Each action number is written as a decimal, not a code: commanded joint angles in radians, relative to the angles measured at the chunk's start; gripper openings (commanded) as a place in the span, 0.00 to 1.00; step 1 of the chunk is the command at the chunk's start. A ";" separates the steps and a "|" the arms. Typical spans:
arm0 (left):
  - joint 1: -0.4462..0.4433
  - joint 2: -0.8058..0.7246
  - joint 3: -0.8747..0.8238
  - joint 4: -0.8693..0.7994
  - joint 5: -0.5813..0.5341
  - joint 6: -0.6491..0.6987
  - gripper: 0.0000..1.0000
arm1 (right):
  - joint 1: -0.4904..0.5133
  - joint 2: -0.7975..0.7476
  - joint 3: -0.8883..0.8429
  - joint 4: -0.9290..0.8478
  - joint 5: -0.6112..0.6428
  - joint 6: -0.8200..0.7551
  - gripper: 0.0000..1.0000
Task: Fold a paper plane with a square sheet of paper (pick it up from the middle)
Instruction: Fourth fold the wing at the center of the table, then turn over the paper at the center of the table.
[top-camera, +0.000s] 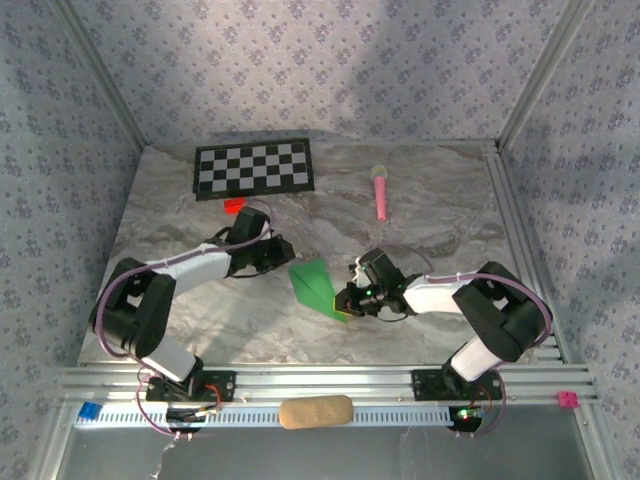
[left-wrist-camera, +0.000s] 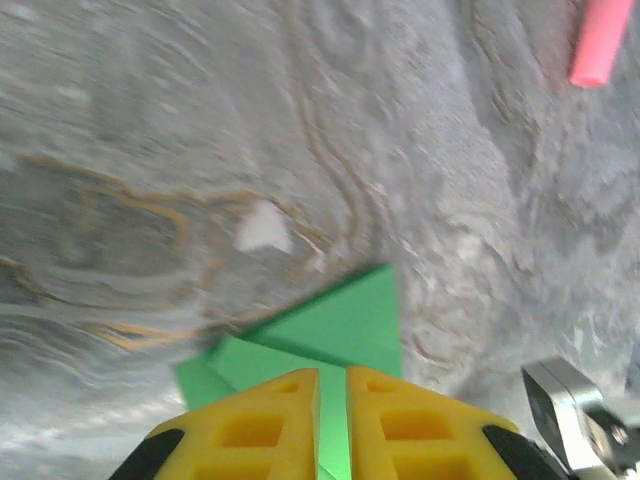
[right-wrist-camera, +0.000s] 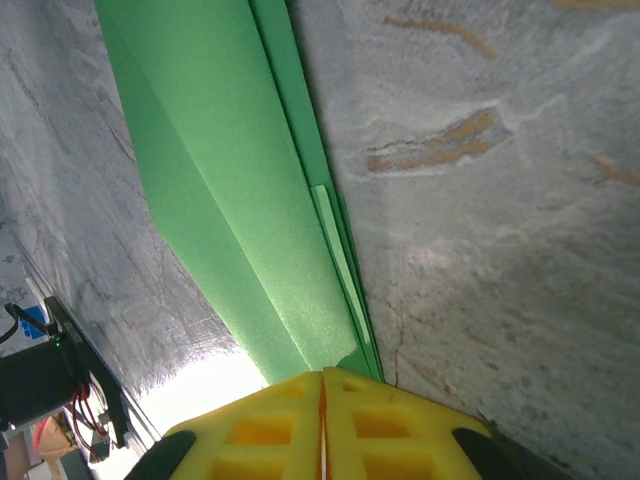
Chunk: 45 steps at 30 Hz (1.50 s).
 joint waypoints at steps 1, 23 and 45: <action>-0.058 -0.003 0.014 -0.015 0.005 0.001 0.16 | -0.001 -0.013 0.008 -0.068 0.021 -0.019 0.12; -0.149 0.125 0.030 0.066 0.036 -0.017 0.16 | -0.021 -0.377 -0.059 -0.335 0.098 0.014 0.28; -0.119 0.179 0.004 0.028 0.014 0.046 0.15 | 0.017 -0.243 -0.043 -0.316 0.037 0.039 0.30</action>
